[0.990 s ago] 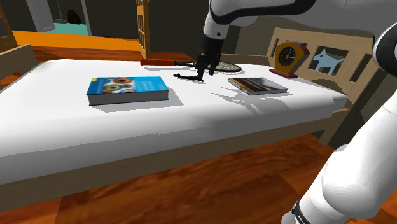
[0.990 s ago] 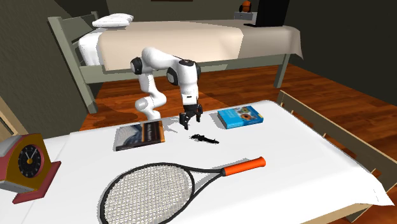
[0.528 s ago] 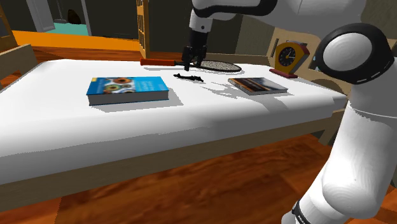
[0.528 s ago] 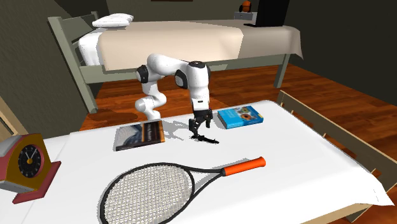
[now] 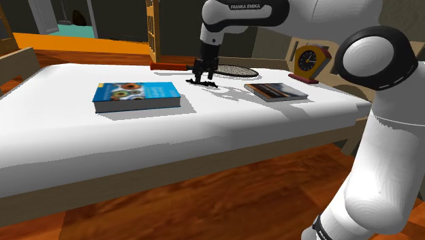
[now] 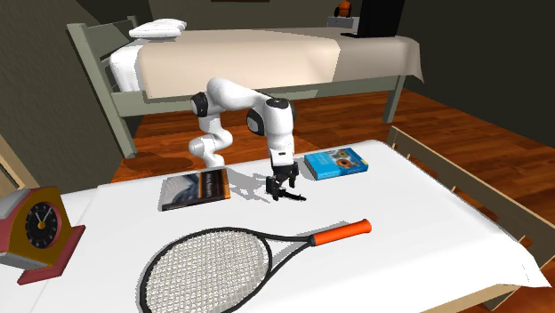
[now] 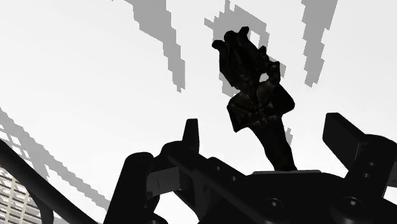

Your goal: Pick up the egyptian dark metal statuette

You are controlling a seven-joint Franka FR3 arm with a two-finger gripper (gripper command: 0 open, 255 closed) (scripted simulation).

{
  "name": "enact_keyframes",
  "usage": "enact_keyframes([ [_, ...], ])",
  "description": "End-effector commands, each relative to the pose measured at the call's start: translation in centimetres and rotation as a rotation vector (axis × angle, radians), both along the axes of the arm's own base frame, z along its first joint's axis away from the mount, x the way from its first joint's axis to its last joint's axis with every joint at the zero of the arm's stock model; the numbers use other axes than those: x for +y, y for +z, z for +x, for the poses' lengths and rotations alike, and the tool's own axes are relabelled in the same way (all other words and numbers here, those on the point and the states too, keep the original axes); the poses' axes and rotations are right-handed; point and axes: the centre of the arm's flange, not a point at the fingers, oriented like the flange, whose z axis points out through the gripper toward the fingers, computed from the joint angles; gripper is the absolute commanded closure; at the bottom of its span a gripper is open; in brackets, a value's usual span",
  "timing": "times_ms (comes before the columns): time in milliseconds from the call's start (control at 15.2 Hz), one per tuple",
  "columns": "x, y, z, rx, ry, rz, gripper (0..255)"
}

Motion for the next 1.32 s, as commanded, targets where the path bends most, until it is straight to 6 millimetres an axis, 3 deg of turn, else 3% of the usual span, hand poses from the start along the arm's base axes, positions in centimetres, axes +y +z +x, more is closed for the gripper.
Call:
enact_keyframes([
  [0,0.0,-0.4,0.1,-0.001,0.0,0.0,0],
  [66,0.0,-0.4,0.0,-0.001,0.0,0.0,255],
  [660,0.0,-0.4,0.1,-0.001,0.0,0.0,255],
  [1254,0.0,4.4,0.1,-0.001,0.0,0.0,255],
])
